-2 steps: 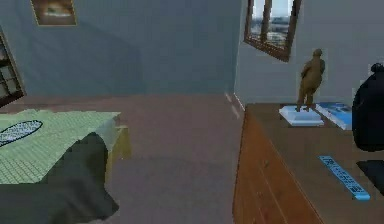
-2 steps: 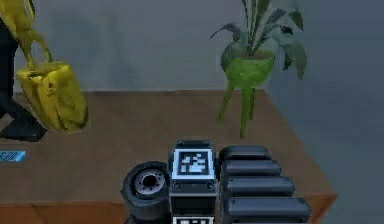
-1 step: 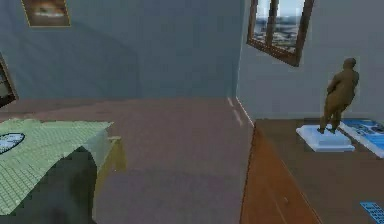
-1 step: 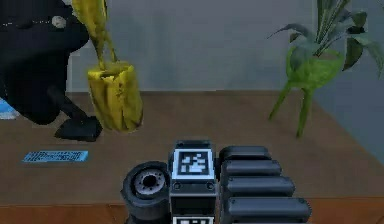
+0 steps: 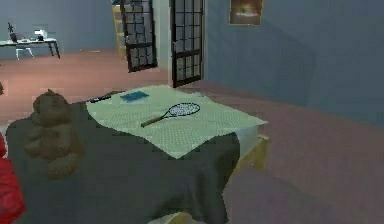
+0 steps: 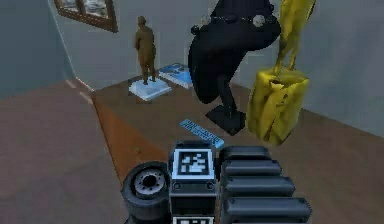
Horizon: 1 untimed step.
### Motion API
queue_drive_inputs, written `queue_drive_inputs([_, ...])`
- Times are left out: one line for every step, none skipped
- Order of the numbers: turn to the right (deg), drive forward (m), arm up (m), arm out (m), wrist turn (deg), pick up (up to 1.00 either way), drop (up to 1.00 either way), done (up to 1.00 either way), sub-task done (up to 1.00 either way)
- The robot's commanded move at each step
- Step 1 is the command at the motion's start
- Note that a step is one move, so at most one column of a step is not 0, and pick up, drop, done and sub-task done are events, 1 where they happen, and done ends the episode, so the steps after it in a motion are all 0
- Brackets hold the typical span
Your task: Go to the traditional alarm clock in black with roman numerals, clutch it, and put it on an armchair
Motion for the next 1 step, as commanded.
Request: queue_drive_inputs([-42.0, 0.00, 0.00, 0.00, 0.0, 0.00, 0.00, 0.00, 0.00])
